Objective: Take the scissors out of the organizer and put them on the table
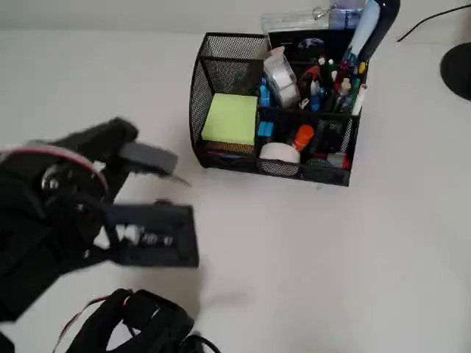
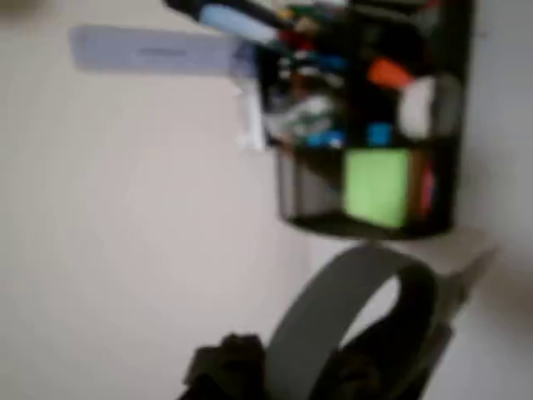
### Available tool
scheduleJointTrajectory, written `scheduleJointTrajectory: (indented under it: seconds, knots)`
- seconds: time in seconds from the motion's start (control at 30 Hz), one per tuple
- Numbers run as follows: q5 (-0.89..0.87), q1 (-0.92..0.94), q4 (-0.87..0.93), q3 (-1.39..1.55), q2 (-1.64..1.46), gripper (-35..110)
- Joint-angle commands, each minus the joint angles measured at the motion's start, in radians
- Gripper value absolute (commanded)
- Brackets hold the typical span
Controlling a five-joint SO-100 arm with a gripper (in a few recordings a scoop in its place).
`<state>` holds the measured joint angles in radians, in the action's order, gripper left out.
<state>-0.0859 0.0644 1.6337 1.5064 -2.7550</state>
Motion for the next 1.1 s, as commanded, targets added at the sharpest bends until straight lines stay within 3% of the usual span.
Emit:
scheduleJointTrajectory:
  seconds: [0.0, 0.23, 0.6, 0.93, 1.07]
  knots:
    - [0.031, -0.006, -0.04, 0.219, -0.121, 0]
    - [0.106, 0.06, -0.166, 0.565, -0.304, 0]
    - [0.298, 0.337, -0.525, 1.055, -0.532, 0]
    - [0.413, 0.477, -0.653, 1.221, -0.534, 30]
    - [0.465, 0.468, -0.646, 1.233, -0.534, 33]
